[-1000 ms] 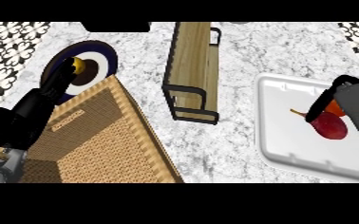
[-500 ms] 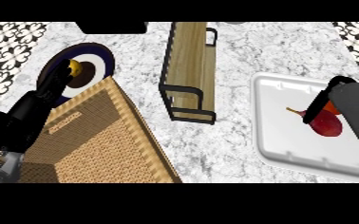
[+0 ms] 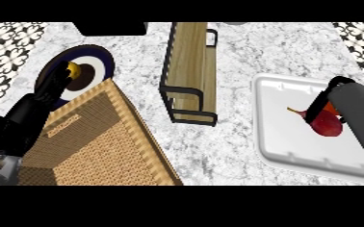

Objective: Pick the tomato from the tray and place it in the tiered shelf

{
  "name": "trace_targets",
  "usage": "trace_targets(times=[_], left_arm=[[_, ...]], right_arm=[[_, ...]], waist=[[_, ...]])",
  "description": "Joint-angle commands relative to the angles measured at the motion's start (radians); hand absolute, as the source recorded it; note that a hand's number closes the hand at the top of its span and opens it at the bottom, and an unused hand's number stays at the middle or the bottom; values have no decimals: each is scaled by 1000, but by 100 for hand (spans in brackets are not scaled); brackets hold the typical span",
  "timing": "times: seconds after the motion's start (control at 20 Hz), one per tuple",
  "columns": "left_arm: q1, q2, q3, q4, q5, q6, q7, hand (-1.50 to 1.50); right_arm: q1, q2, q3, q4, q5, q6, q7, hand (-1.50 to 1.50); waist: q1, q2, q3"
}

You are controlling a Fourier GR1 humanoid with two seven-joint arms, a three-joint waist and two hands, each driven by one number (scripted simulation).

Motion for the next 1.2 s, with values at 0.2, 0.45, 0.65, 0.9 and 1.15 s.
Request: trace_targets(times=[0.2,0.45,0.65,0.9,1.15], left_arm=[[91,-119,-118,111,1,-3,-22,0],[95,-128,-134,109,-19,10,-33,0],[70,-66,-87,39,33,-19,11,0],[11,-47,-80,30,46,-39,22,0],[23,-55,-85,66,49,-27,31,0]], right_arm=[[-3,64,29,31,47,-47,35,150],[-61,37,45,45,84,-70,36,150],[-141,93,135,-180,139,70,-367,150],[-252,165,172,-422,137,90,-722,150],[-311,40,154,-598,141,44,-1098,150]], waist=[[-1,44,-32],[-1,45,-32],[51,47,-25],[86,45,-15],[14,47,-17]])
